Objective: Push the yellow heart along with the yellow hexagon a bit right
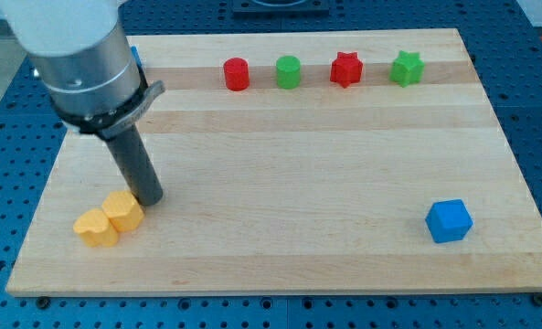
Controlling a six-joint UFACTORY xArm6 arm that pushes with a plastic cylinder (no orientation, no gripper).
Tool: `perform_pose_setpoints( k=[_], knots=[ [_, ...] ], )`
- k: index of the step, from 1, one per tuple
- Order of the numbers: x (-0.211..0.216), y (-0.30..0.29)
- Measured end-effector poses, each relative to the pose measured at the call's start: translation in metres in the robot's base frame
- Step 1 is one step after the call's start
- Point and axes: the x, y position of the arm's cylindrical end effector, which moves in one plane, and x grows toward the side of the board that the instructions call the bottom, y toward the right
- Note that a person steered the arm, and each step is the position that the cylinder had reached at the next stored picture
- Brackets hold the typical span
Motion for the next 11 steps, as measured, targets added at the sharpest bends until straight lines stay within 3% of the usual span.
perform_pose_setpoints(
  k=[1,2,3,5,7,9,11],
  knots=[
    [0.037,-0.003],
    [0.045,-0.004],
    [0.071,0.027],
    [0.096,-0.032],
    [0.093,-0.138],
    [0.047,-0.106],
    [0.044,-0.061]
  ],
)
